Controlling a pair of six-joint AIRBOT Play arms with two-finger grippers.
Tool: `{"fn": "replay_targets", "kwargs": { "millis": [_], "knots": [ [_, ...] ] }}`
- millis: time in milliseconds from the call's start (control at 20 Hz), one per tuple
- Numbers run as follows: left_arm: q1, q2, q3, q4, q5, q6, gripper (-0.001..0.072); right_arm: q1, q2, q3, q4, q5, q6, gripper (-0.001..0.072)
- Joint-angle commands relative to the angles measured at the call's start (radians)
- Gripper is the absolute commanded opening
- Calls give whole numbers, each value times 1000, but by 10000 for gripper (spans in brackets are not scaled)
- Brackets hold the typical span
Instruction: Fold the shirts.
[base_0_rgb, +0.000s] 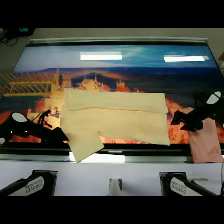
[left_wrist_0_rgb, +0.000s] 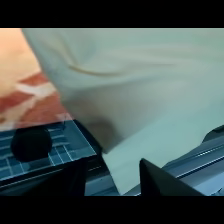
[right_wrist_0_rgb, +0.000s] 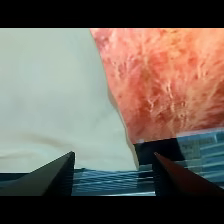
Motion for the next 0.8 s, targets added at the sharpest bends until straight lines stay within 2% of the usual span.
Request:
{"fn": "replay_targets", "kwargs": {
  "millis": [0, 350, 400, 500, 750],
  "knots": [
    [-19, 18, -102, -54, 92, 7, 400, 0, 13, -11, 10, 16, -8, 482],
    [-41, 13, -119, -108, 217, 5, 391, 0, 13, -12, 10, 16, -8, 482],
    [-43, 13, -119, -108, 226, 1, 344, 0, 13, -13, 10, 19, -8, 482],
    [-43, 13, -119, -108, 224, 5, 41, 0, 21, -46, 13, 23, -8, 484],
    [-43, 13, -118, -107, 220, 33, 32, 0, 37, -204, 101, -20, -66, 497]
  ]
}}
